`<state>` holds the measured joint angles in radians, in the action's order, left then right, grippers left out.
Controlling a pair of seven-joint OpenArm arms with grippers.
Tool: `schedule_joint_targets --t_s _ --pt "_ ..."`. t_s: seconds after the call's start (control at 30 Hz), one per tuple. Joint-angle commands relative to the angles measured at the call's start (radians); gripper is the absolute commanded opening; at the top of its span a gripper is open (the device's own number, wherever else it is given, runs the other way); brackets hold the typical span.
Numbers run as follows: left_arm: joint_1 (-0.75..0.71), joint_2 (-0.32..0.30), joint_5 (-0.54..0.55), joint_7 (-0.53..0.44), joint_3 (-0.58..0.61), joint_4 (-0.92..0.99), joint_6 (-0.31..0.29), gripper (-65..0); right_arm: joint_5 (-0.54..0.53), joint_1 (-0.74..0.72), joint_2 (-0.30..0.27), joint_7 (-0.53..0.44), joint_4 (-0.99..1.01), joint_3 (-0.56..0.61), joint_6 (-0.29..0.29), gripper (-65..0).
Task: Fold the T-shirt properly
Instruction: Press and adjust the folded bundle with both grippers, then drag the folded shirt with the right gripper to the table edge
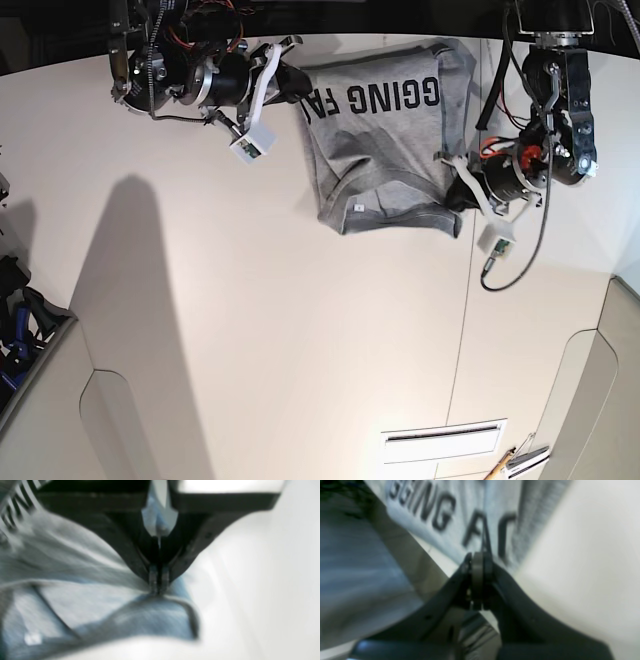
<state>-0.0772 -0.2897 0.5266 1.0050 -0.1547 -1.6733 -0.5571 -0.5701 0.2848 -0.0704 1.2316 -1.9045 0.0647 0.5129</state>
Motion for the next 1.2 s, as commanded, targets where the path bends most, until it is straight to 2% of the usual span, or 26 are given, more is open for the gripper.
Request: schedule_joint_targets --t_s 0.0,0.23,0.4,0.57,0.67,0.77,0.93,1.03,1.17 --pt "0.027 -0.019 0.014 -0.006 -0.005 -0.024 0.0 -65.0 -0.014 -0.011 0.001 -0.04 -0.058 -0.002 0.007 -65.0" --pt "0.045 -0.077 0.016 0.002 -0.048 -0.142 0.061 -65.0 0.005 -0.013 0.003 -0.225 -0.315 0.011 0.007 -65.0" --pt "0.043 -0.079 0.015 0.0 -0.189 -0.191 0.075 -65.0 0.018 -0.013 0.012 -0.251 -0.302 0.122 0.008 -65.0" --pt "0.035 -0.079 0.075 0.001 -0.328 -0.191 0.075 -65.0 0.163 -0.098 0.027 -0.353 -0.164 0.296 -0.003 -65.0" --pt "0.005 -0.079 0.106 0.001 -0.371 -0.191 0.075 -65.0 0.241 -0.19 0.063 -0.357 -0.036 0.375 -0.071 -65.0" --pt "-0.043 -0.074 0.106 0.001 -0.375 -0.191 0.074 -65.0 0.295 -0.266 0.117 -0.361 0.126 0.41 -0.125 -65.0" --pt "-0.093 -0.05 0.114 -0.019 -0.375 -0.191 0.074 -65.0 0.298 -0.339 0.179 -0.35 0.402 0.413 -0.125 -65.0" --pt "-0.106 -0.042 0.117 -0.021 -0.375 -0.191 0.068 -65.0 0.335 -0.34 0.162 -0.289 0.48 0.408 -0.126 -65.0" --pt "-0.109 -0.042 0.118 -0.021 -0.375 -0.191 0.066 -65.0 0.346 -0.337 0.062 -0.238 0.471 0.382 -0.129 -65.0"
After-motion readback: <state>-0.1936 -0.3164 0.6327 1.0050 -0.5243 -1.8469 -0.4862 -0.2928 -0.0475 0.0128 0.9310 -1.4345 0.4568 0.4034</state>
